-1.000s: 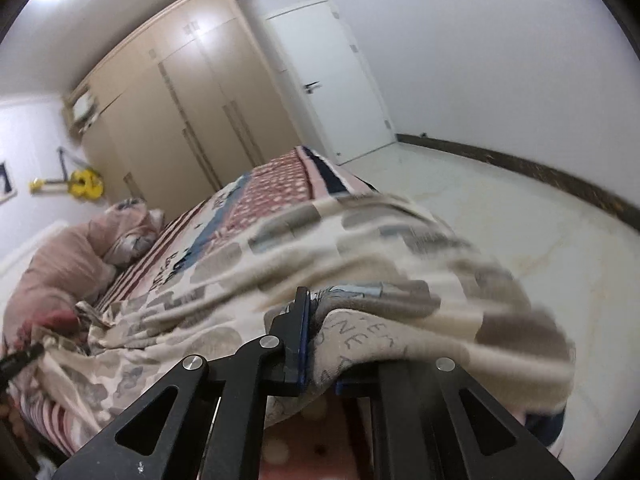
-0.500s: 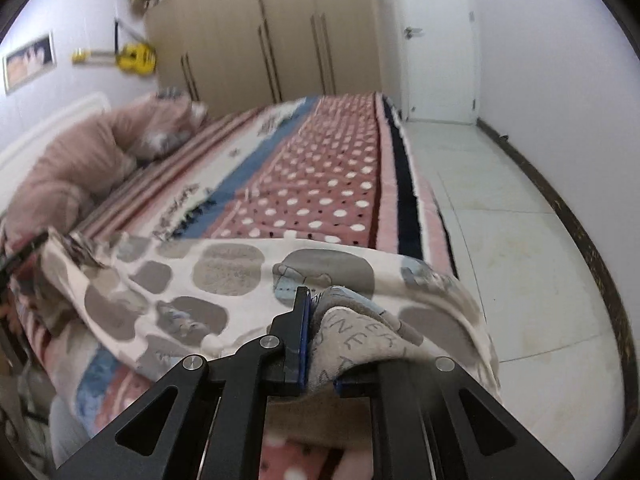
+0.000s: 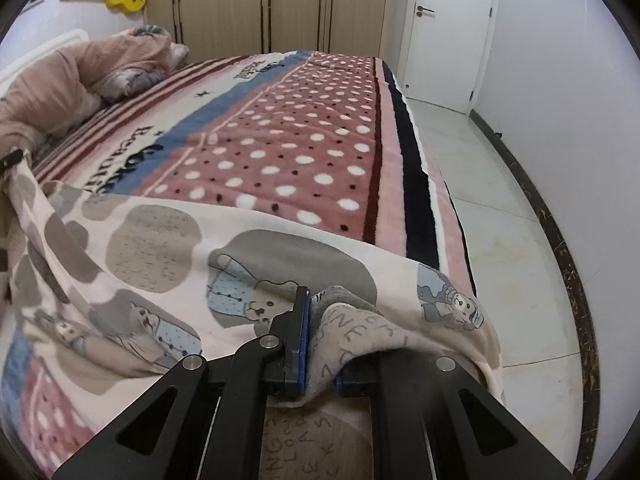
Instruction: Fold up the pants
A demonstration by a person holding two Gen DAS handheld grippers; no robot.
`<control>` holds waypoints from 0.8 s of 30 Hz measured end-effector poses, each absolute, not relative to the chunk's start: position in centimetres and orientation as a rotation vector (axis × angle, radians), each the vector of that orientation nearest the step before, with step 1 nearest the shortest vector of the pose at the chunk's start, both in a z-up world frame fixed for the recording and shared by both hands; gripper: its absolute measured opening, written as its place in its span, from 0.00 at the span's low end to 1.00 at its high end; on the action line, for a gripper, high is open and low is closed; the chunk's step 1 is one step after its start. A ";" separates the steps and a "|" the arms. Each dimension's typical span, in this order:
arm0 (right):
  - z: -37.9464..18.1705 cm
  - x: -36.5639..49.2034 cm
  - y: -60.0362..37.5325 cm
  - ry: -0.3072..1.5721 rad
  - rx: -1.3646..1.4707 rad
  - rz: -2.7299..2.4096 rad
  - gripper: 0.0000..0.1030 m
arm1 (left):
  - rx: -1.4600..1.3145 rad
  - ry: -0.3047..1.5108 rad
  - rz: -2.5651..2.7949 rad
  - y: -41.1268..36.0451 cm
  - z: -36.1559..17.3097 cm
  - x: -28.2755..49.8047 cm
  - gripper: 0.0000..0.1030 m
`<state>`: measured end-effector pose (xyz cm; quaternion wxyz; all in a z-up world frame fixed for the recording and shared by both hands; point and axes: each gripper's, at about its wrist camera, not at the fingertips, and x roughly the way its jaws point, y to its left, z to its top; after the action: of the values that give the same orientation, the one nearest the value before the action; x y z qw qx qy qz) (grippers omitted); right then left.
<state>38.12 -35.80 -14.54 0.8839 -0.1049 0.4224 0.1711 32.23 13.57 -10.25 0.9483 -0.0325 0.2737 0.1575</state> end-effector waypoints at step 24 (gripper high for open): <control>-13.7 37.7 -35.6 0.918 -0.196 0.404 0.39 | -0.064 0.578 0.344 15.2 -10.7 32.3 0.62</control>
<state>37.69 -35.61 -13.69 0.8723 -0.0939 0.4392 0.1933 32.31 15.16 -10.67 0.9435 -0.0312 0.2833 0.1690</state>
